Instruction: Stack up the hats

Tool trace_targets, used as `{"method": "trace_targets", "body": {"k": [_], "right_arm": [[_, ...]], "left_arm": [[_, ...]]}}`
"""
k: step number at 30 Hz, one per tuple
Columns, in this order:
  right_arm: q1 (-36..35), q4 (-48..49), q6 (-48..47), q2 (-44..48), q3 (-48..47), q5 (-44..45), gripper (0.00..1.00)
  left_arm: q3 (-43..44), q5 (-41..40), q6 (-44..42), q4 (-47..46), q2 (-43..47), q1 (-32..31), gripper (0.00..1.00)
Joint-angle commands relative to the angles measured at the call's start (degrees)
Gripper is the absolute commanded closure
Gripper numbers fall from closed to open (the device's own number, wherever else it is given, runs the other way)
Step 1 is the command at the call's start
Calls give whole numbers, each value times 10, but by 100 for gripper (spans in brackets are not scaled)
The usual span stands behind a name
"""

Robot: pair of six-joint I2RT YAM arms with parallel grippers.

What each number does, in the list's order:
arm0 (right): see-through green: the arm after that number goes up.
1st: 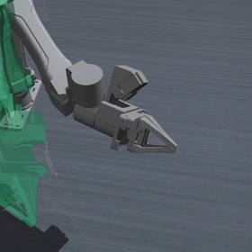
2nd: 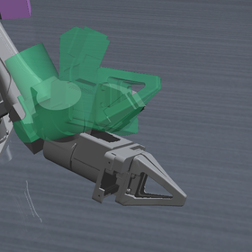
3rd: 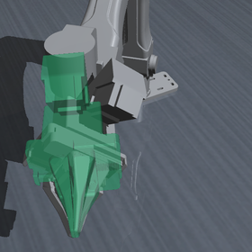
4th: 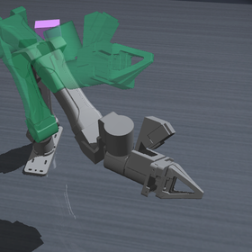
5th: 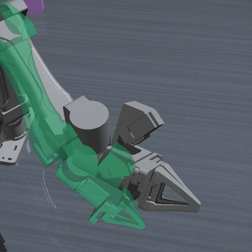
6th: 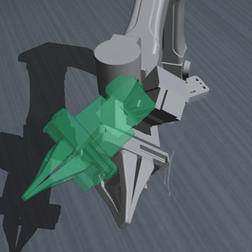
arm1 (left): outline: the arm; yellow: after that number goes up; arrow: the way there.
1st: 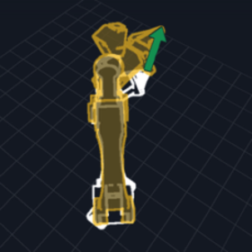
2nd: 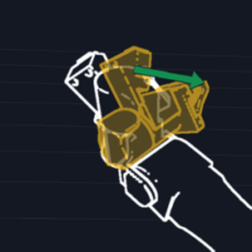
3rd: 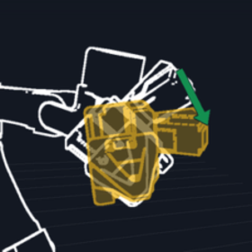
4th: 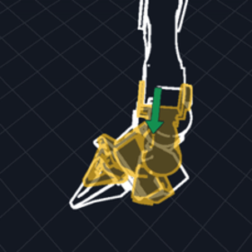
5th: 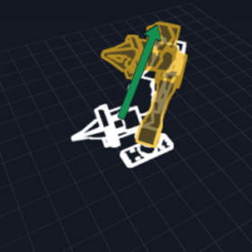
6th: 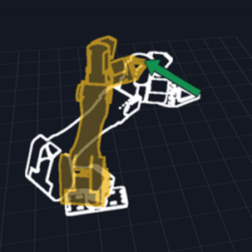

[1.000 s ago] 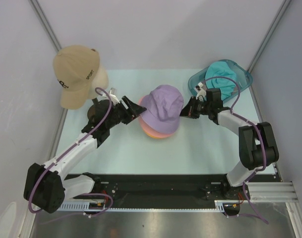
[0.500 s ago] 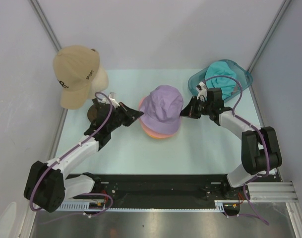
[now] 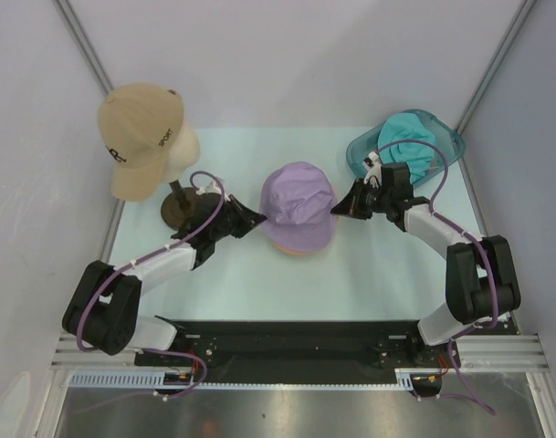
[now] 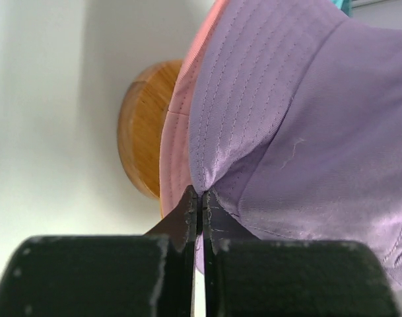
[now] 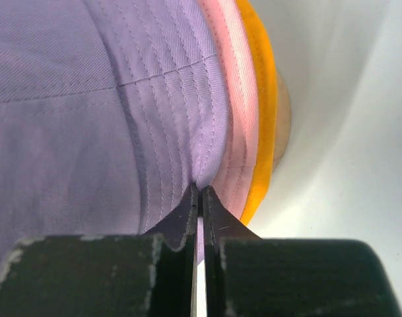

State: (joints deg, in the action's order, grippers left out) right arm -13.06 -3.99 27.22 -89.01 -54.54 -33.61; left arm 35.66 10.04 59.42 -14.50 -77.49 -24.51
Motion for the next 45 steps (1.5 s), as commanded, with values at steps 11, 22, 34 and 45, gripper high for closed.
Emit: {"method": "trace_targets", "body": {"k": [11, 22, 34, 45], "right_arm": [[-7, -107, -55, 5, 5, 73, 100], [4, -169, -34, 45, -47, 78, 60], [159, -334, -131, 98, -221, 207, 26], [158, -206, -147, -133, -380, 359, 29]], "left_arm": [[72, -78, -91, 105, -49, 6, 100], [133, -146, -123, 186, -22, 6, 30], [152, -215, -177, 272, 68, 5, 0], [121, -273, -238, 273, 121, 5, 0]]}}
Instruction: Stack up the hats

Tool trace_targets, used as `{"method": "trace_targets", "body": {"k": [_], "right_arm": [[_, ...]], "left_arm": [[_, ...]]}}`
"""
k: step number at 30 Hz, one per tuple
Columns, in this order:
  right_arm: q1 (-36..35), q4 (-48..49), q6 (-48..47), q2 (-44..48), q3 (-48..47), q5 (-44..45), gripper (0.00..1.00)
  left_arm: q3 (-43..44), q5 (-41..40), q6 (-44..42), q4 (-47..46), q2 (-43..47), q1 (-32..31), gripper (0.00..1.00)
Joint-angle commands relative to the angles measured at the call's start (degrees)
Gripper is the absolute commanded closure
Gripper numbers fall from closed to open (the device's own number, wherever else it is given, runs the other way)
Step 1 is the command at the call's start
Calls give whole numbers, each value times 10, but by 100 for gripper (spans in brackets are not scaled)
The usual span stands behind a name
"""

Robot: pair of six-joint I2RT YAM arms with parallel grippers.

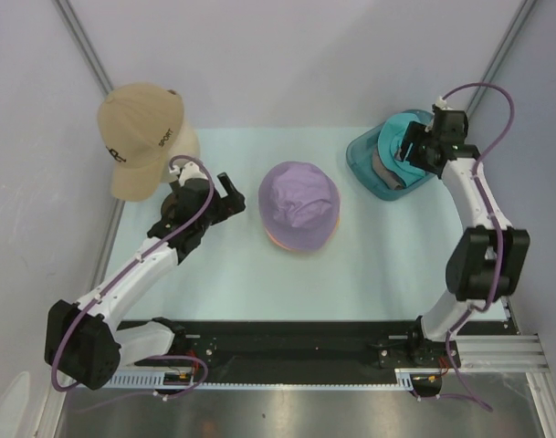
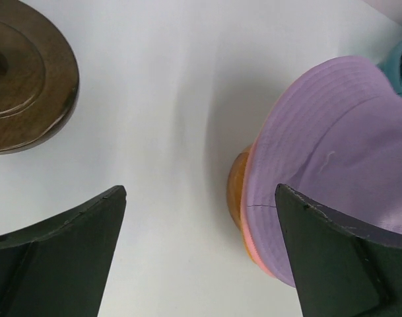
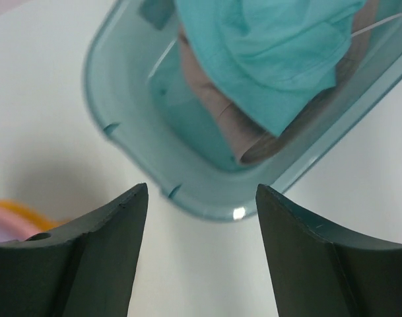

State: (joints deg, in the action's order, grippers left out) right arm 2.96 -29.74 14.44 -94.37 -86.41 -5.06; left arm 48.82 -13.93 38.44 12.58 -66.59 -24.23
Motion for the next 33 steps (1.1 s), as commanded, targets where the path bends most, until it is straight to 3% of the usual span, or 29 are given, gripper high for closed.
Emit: {"method": "trace_targets", "body": {"k": [1, 8, 13, 24, 30, 33], "right_arm": [[-3, 55, -27, -98, -78, 87, 31], [-19, 24, -74, -279, -262, 148, 35], [-17, -37, -64, -388, -387, 146, 36], [-10, -76, -29, -435, -391, 135, 40], [4, -56, -33, -442, -389, 116, 57], [16, -46, -36, -455, -402, 81, 74]], "left_arm": [[-13, -35, -28, 3, 13, 2, 0], [-8, -50, -25, 1, -1, 2, 0], [11, -48, -20, 6, -27, 2, 0], [65, -56, -33, 14, -64, 2, 0], [66, -56, -32, 15, -59, 2, 0], [66, -57, -35, 20, -53, 2, 0]]}}
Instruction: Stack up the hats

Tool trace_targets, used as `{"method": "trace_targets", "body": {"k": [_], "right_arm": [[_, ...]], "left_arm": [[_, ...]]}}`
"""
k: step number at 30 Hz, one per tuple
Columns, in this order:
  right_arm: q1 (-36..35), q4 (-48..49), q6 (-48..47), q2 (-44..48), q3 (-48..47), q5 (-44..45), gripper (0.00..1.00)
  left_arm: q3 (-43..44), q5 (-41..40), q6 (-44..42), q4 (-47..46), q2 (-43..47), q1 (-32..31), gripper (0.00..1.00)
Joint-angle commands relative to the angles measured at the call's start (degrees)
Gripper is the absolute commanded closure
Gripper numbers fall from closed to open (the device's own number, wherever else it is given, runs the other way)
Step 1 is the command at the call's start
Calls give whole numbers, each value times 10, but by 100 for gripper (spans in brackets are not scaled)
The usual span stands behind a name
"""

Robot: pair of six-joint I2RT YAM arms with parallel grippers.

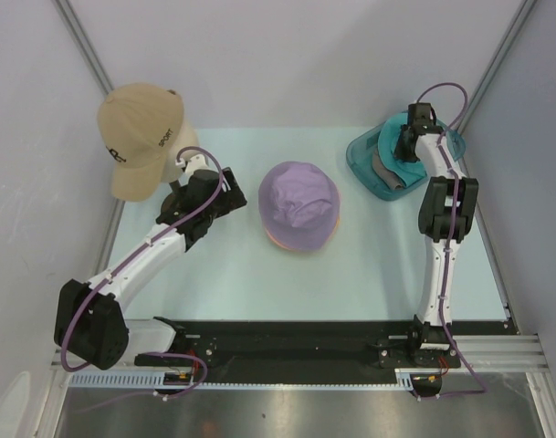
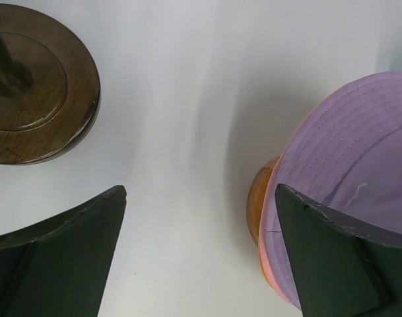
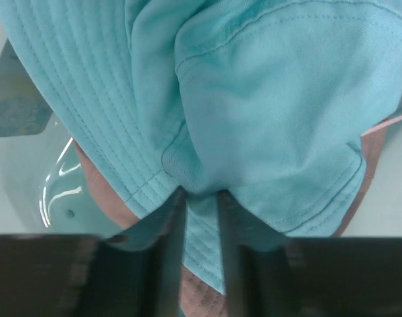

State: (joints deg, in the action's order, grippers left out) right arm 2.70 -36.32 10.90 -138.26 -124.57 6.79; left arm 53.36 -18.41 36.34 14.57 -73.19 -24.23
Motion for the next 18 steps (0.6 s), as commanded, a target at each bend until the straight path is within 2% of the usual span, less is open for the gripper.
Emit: {"method": "trace_targets", "body": {"k": [1, 5, 9, 13, 18], "right_arm": [[22, 20, -5, -19, -30, -49, 82], [34, 13, -12, -19, -37, -103, 100], [35, 6, -14, 14, -17, -133, 100], [38, 25, -5, 97, 10, -151, 100], [41, 32, -2, 171, 7, -157, 100]], "left_arm": [[21, -15, -15, 0, 20, 2, 0], [17, -26, -25, -3, 41, 2, 0], [17, -31, -35, -1, 58, 2, 0], [20, -36, -53, -1, 77, 2, 0], [29, 2, -90, -23, 89, 2, 0]]}}
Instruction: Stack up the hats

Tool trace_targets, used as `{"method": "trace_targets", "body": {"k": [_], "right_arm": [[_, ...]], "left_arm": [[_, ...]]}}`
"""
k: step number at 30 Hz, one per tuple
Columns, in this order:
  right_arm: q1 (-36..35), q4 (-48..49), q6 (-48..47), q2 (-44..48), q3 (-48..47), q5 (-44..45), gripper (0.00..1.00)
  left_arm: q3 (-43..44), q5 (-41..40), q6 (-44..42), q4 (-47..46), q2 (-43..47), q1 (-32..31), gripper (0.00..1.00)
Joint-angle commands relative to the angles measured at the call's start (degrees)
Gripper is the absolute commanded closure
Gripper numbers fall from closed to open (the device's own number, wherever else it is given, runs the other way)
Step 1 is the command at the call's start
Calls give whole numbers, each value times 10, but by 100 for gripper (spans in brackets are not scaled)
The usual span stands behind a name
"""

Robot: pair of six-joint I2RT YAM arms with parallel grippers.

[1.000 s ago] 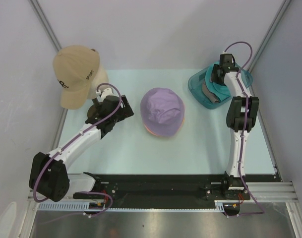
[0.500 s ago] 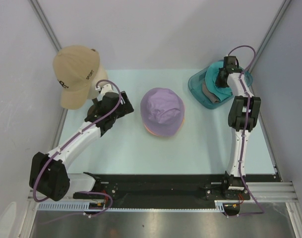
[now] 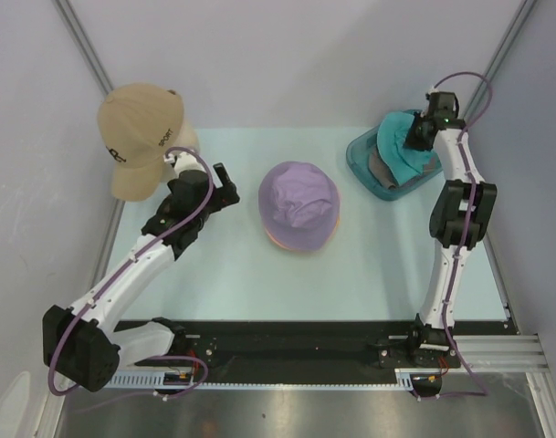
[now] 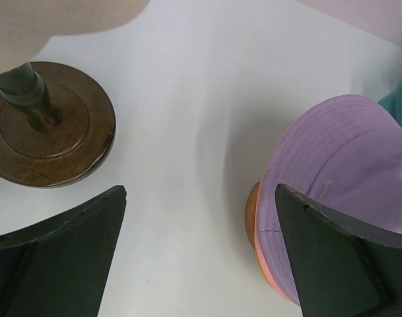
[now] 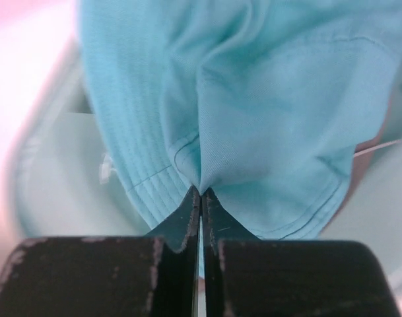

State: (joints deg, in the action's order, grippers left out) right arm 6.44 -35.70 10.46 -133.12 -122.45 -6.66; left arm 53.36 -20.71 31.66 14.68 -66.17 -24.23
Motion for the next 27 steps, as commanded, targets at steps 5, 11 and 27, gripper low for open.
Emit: {"method": "trace_targets", "body": {"k": [5, 11, 27], "right_arm": [[2, 18, 3, 195, 11, -38, 100], [-5, 43, 5, 289, 82, -63, 100], [-163, 26, -4, 550, 217, -75, 100]], "left_arm": [[52, 90, -49, -39, 20, 2, 0], [103, 184, -20, -71, 0, 0, 0], [220, 390, 157, -236, -136, -64, 1]]}}
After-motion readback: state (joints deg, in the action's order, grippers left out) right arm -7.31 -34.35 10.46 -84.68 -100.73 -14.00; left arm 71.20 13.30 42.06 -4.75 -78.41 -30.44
